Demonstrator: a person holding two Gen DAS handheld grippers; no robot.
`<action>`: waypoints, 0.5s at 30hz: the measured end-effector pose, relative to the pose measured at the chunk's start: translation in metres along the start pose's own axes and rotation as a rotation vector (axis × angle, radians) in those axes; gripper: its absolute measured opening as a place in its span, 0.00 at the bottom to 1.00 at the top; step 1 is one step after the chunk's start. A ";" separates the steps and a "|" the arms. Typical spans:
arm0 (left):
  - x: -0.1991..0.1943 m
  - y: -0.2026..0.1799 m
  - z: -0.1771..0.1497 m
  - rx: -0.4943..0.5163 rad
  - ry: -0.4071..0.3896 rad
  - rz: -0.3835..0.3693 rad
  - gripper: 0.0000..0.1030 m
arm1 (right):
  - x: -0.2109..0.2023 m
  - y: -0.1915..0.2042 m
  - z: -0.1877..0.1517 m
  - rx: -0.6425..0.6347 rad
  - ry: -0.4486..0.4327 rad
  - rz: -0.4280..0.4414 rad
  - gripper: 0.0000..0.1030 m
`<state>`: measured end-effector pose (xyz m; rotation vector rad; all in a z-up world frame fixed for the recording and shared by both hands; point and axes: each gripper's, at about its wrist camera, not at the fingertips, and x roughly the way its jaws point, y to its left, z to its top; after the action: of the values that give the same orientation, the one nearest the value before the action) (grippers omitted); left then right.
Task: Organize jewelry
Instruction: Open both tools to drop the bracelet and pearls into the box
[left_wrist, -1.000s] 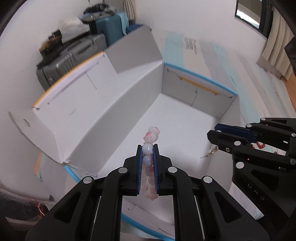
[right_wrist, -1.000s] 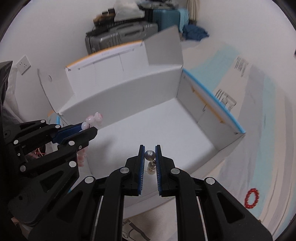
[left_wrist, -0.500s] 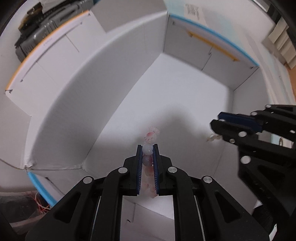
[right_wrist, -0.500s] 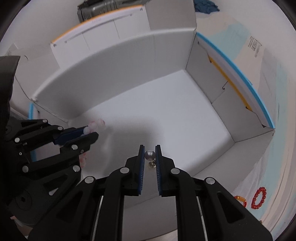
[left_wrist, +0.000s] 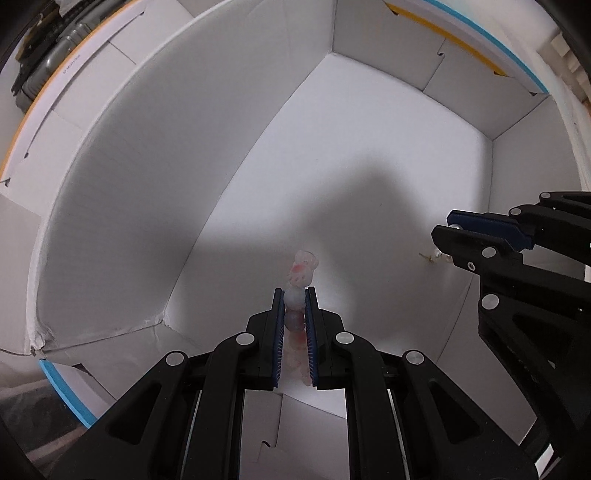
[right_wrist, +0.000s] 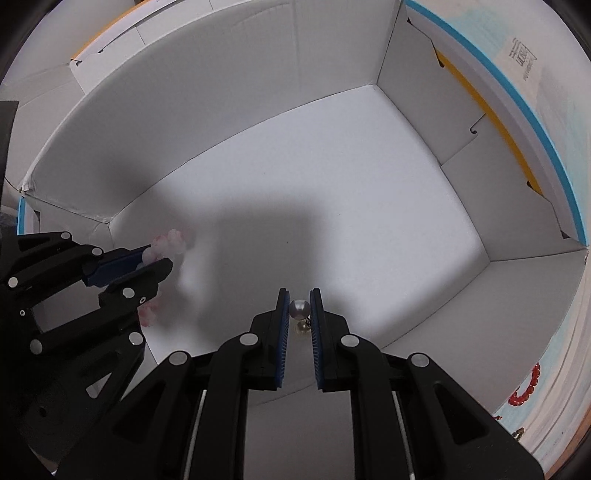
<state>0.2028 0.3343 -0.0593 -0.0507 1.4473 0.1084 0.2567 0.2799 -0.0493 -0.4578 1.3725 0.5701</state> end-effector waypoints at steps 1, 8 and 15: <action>0.000 0.001 0.000 -0.006 0.000 -0.003 0.10 | 0.001 0.000 0.000 0.002 0.003 -0.005 0.11; -0.012 0.000 -0.002 -0.022 -0.068 0.045 0.23 | -0.007 -0.006 -0.002 0.030 -0.065 -0.030 0.42; -0.031 0.001 -0.009 -0.069 -0.190 0.102 0.58 | -0.031 -0.018 -0.004 0.070 -0.184 -0.083 0.59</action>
<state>0.1905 0.3329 -0.0296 -0.0222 1.2561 0.2412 0.2613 0.2600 -0.0194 -0.3937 1.1885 0.4822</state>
